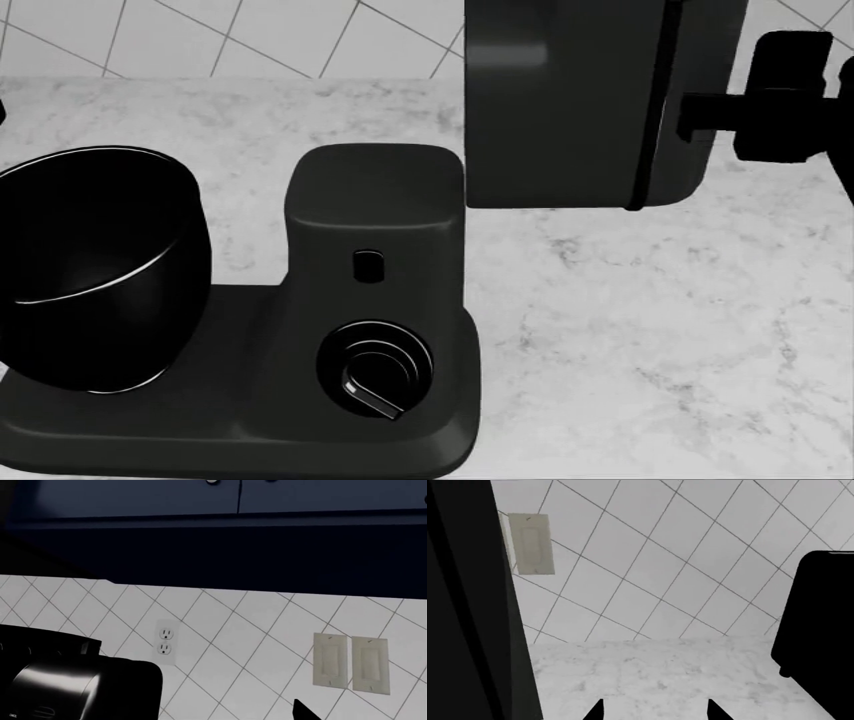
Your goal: Close the stand mixer head.
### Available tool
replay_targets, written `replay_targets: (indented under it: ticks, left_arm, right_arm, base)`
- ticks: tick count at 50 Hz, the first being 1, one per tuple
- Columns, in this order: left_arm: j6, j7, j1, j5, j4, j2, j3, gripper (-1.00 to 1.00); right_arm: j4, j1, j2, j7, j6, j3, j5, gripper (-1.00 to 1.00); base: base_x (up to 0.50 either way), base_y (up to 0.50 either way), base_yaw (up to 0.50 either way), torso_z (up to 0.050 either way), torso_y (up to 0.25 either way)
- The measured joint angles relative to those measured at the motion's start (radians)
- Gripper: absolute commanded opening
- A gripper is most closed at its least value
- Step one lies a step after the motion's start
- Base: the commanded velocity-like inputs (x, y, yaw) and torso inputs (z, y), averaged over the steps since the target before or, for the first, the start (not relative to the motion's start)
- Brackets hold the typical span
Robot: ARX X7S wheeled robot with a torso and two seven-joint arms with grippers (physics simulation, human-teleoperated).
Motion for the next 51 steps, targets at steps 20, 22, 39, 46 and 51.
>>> replay_targets:
  ticks: [20, 22, 39, 46, 51]
  left_arm:
    - [-0.024, 0.003, -0.003, -0.067, 0.037, -0.019, -0.028, 1.0]
    - [-0.027, 0.007, -0.002, -0.081, 0.043, -0.022, -0.032, 1.0]
    - [-0.043, 0.035, 0.006, -0.178, 0.081, -0.046, -0.061, 1.0]
    - [-0.043, 0.036, 0.006, -0.187, 0.084, -0.05, -0.061, 1.0]
    - [-0.043, 0.035, 0.006, -0.19, 0.086, -0.052, -0.06, 1.0]
  right_arm:
    - [-0.025, 0.468, -0.242, -0.358, 0.009, -0.51, -0.424, 1.0]
    - [0.056, 0.502, -0.322, -0.461, -0.042, -0.56, -0.464, 1.0]
    - [0.712, 0.619, -0.603, -0.834, -0.947, -1.069, -0.252, 1.0]
    - [0.829, 0.613, -0.636, -0.905, -1.068, -1.112, -0.171, 1.0]
    - [0.878, 0.604, -0.653, -0.936, -1.111, -1.115, -0.15, 1.0]
  base:
    - [0.03, 0.0, 0.02, 0.0, 0.0]
    - [0.02, 0.0, 0.01, 0.0, 0.0]
    - [0.01, 0.0, 0.01, 0.0, 0.0]
    - [0.01, 0.01, 0.01, 0.0, 0.0]
    - [0.01, 0.01, 0.01, 0.0, 0.0]
